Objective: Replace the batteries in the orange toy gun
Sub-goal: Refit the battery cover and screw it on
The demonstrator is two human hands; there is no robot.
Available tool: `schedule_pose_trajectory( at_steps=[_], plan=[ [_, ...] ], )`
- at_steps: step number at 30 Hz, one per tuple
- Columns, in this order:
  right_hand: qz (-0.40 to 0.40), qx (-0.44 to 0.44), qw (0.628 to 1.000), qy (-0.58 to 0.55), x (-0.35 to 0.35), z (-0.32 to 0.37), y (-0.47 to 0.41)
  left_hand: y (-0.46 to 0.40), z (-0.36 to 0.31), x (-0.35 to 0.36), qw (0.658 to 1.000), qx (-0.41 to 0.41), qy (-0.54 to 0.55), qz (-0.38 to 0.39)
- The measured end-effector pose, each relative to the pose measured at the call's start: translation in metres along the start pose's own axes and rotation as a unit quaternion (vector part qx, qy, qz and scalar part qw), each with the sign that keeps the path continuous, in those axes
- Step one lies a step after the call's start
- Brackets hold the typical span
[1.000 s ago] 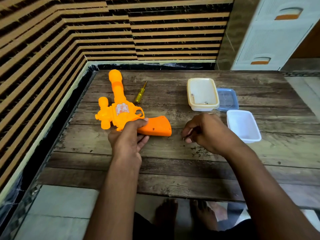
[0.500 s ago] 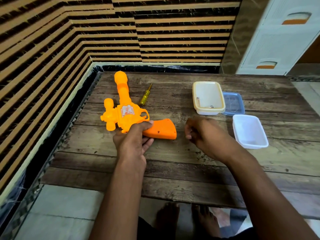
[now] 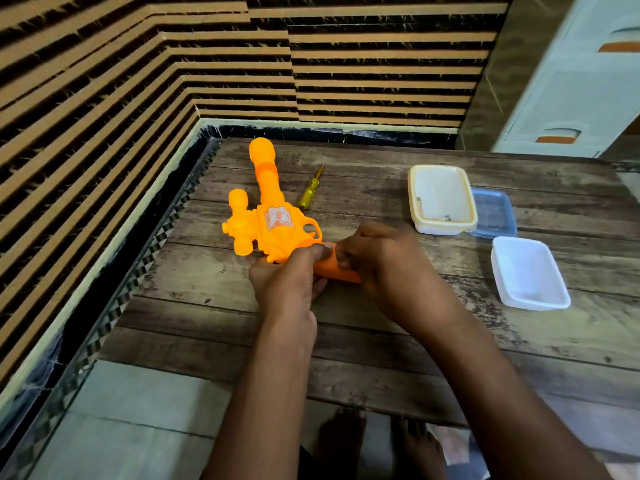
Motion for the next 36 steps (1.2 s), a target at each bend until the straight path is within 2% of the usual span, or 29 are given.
schedule_pose_trajectory(
  at_steps=[4,8,13,19,23,29,36],
  plan=[
    [0.017,0.043,0.999,0.021,0.008,-0.008,0.0,-0.001,0.0,0.0,1.0,0.004,-0.002,0.003],
    [0.028,0.027,0.998,0.048,0.012,-0.009,-0.001,0.0,-0.001,-0.001,1.0,0.006,0.003,-0.002],
    [-0.004,0.005,1.0,0.031,0.008,-0.006,0.0,-0.001,-0.001,-0.001,1.0,-0.007,0.011,0.004],
    [-0.034,0.024,0.999,0.012,0.005,-0.011,0.001,-0.001,0.001,-0.001,1.0,-0.022,0.008,0.008],
    [-0.05,0.053,0.997,-0.004,0.003,-0.014,0.0,0.001,0.0,0.0,0.999,-0.031,0.015,0.02],
    [-0.06,0.146,0.987,-0.043,-0.002,-0.025,0.002,0.0,0.001,-0.001,0.998,-0.04,0.028,0.03],
    [-0.054,0.17,0.982,-0.067,-0.004,-0.026,0.001,-0.001,0.003,0.0,0.998,-0.045,0.03,0.031]
  ],
)
Point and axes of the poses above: each hand's wrist, its own y-axis away from the middle knuckle, its own x-axis out of the palm, z = x × y, the point moved 7 cm from there along -y, towards the middle knuckle, and after that the axes turned 15 degrees about -y, right-handed, at the moved point
